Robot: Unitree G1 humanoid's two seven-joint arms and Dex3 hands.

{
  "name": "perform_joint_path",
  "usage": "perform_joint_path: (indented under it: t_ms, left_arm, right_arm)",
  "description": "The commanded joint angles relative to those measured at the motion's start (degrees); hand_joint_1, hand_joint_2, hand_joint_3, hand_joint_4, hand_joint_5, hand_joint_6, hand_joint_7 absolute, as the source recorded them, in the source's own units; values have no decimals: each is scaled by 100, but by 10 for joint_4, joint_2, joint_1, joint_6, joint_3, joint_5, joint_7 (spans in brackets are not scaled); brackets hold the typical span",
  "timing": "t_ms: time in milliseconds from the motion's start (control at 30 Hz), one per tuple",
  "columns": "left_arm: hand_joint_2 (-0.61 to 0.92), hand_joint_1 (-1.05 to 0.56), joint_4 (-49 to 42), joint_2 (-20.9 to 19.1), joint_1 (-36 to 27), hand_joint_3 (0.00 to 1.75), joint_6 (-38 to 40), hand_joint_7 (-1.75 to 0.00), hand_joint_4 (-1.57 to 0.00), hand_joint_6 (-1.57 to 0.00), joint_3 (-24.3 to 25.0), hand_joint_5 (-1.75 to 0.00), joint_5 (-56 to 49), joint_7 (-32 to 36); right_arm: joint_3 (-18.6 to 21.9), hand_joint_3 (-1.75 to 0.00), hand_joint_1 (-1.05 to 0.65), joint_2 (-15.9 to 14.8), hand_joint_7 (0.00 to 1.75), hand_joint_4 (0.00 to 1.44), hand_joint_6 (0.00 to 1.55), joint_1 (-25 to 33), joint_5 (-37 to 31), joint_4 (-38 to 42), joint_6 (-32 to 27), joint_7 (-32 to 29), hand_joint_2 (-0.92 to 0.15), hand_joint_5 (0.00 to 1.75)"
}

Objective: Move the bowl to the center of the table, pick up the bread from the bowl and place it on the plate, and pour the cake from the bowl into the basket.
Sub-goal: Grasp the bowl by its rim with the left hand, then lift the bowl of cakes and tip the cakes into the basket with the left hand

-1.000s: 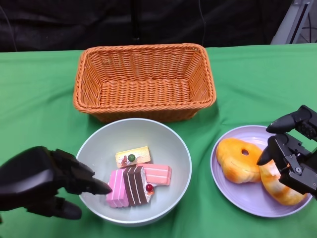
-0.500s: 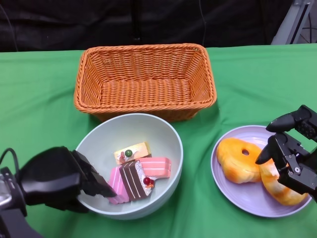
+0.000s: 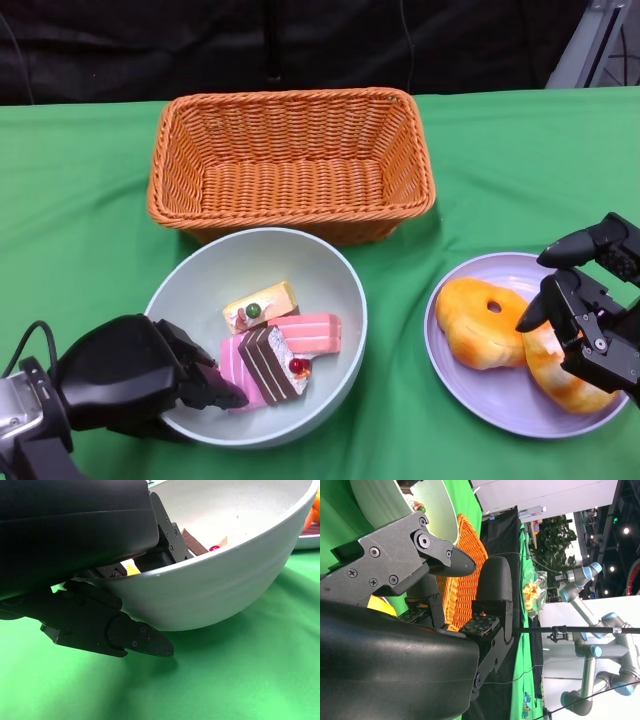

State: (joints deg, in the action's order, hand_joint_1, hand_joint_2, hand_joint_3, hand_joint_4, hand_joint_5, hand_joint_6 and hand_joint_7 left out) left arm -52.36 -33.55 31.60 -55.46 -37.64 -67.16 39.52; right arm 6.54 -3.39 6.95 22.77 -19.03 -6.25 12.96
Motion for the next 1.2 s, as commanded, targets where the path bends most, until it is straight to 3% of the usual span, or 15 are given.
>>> perform_joint_path:
  t_ms: [33,100,133,167,200,267,500,600,1033,1100,1200]
  left_arm:
    - [92,-35,-13,-5,6,9,10,-2,-92,-90,-18,-1,1,4]
    - [92,-35,-23,0,0,9,-4,-1,-92,-90,-18,-1,13,44]
    - [92,-28,-31,5,-5,11,-16,-30,-91,-97,-15,-64,21,74]
    - [92,-23,-38,8,-9,15,-31,-66,-80,-92,-11,-121,31,98]
    - [92,-21,-43,10,-12,24,-46,-86,-76,-87,-7,-142,43,112]
    - [92,-18,-46,9,-13,38,-67,-113,-72,-78,-3,-159,59,119]
    - [89,-14,-43,5,-26,49,-137,-118,-74,-79,37,-165,135,95]
    - [85,-13,-40,5,-30,59,-145,-118,-74,-79,48,-167,147,84]
    - [81,-13,-18,4,-41,66,-163,-119,-74,-79,86,-167,177,50]
    - [63,-13,15,-4,-39,100,-200,-116,-73,-79,116,-171,270,0]
    - [57,-12,48,-8,-38,110,-212,-113,-72,-79,121,-174,387,-96]
  right_arm:
    - [10,-96,-17,-7,128,60,58,0,0,0,5,1,-59,158]
    - [9,-96,-17,-6,128,60,58,0,0,2,6,3,-59,158]
    - [9,-96,-17,-5,127,60,57,0,0,3,6,3,-59,158]
    - [9,-95,-17,-4,128,60,57,1,1,3,5,3,-59,158]
    - [9,-95,-16,-3,128,60,57,1,1,3,4,2,-59,158]
    - [8,-95,-16,-2,127,60,57,2,-1,2,3,-1,-60,157]
    - [3,-90,-17,2,127,61,58,2,-8,-1,-4,-11,-61,155]
    - [2,-89,-16,2,126,61,58,2,-7,-1,-4,-14,-62,154]
    - [1,-87,-16,3,126,61,58,3,-7,0,-1,-15,-63,153]
    - [-1,-85,-17,8,126,62,57,6,-8,0,0,-18,-65,153]
    - [-5,-82,-17,10,126,62,58,7,-12,0,-3,-22,-67,153]
